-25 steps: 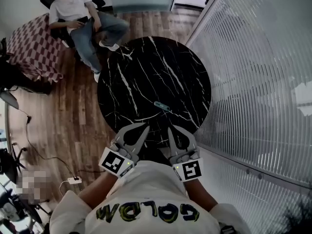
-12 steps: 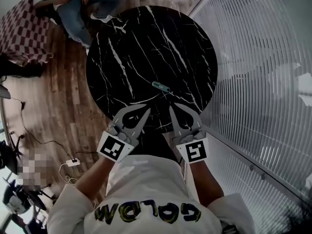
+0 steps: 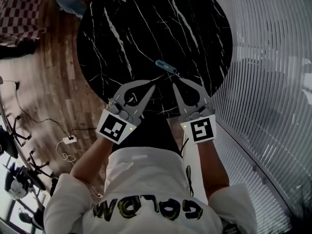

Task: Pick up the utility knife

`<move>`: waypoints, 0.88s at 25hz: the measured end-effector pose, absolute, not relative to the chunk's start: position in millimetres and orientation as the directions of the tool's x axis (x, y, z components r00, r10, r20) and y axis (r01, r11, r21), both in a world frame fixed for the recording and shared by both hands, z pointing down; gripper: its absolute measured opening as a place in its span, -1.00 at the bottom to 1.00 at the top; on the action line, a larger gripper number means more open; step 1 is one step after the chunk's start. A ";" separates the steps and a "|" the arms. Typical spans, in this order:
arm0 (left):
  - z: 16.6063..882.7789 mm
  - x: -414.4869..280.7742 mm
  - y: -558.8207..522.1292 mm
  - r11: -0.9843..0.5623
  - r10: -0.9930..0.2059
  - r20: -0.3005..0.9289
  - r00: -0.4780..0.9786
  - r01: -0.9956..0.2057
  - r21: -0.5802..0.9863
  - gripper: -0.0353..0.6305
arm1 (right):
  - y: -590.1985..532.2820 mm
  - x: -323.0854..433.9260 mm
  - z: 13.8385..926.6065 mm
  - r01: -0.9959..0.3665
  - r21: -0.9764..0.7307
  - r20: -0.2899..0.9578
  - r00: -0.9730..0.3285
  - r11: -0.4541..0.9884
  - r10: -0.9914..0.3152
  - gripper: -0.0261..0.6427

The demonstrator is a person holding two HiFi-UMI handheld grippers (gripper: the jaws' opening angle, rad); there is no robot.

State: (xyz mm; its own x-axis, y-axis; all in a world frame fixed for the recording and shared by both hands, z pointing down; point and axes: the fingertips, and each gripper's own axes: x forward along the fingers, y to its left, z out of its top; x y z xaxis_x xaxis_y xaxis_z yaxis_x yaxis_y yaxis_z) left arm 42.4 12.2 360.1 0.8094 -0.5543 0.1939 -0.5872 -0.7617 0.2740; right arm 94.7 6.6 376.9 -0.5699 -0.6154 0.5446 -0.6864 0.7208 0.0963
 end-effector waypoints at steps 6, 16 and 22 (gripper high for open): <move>409.9 56.8 1.2 -0.795 -0.501 0.232 0.834 -0.550 0.257 -0.88 | -4.8 102.0 436.7 -0.645 0.083 0.654 -0.540 0.759 -0.530 -0.79; 472.0 71.3 -10.7 -0.826 -0.458 0.283 0.843 -0.521 0.215 -0.88 | -6.1 118.9 523.9 -0.568 0.069 0.820 -0.436 0.820 -0.370 -0.63; 497.4 80.7 -11.2 -0.830 -0.445 0.281 0.850 -0.510 0.227 -0.89 | -2.3 126.1 564.9 -0.509 0.058 0.878 -0.383 0.859 -0.287 -0.54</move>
